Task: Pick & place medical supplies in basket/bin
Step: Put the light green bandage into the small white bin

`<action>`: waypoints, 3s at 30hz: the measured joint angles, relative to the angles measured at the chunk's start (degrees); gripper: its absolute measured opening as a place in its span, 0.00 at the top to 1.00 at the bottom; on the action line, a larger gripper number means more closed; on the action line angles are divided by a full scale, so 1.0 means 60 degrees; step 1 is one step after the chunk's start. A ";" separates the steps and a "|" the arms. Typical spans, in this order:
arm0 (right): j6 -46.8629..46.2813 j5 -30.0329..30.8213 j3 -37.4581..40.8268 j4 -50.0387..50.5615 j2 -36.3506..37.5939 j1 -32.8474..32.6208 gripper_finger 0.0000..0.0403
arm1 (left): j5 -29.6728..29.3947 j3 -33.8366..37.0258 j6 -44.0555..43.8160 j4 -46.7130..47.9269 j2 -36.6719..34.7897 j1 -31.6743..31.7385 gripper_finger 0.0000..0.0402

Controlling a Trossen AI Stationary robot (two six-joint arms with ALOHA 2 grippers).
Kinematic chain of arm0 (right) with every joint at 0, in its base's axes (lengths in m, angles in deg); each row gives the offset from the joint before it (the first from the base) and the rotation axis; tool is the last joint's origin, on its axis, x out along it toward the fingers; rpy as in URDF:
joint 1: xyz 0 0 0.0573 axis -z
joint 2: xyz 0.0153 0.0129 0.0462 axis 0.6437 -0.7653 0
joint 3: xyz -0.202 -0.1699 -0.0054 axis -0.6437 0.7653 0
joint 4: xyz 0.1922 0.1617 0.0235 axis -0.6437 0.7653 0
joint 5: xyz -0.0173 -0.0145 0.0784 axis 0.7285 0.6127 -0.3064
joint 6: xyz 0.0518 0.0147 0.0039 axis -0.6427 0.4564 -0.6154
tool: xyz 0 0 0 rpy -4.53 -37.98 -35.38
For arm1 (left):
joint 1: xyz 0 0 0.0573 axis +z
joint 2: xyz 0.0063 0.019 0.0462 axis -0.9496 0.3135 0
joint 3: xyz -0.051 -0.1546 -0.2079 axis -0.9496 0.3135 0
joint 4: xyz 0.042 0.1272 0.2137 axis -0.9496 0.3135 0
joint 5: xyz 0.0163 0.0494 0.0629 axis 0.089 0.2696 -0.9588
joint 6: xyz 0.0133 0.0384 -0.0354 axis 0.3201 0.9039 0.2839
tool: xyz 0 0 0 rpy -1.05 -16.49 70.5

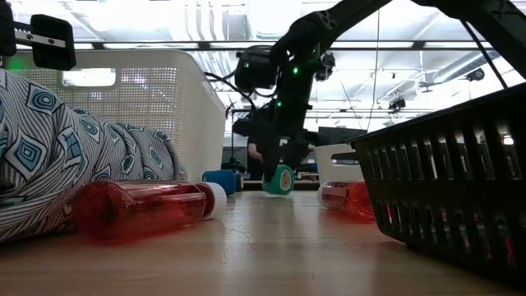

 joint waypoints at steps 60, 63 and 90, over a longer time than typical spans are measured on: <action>0.2330 -0.0540 0.7309 -0.0249 0.6759 0.0995 0.61 | 0.0000 0.0001 -0.0002 0.0000 0.0000 0.0002 0.99; 0.2323 -0.0537 0.7609 -0.0425 0.6759 0.1040 0.61 | 0.0002 0.0002 -0.0001 0.0000 0.0000 -0.0001 0.99; 0.2235 -0.0456 0.8076 -0.1126 0.6755 0.1032 0.40 | 0.0001 0.0002 -0.0001 0.0001 0.0000 0.0000 0.99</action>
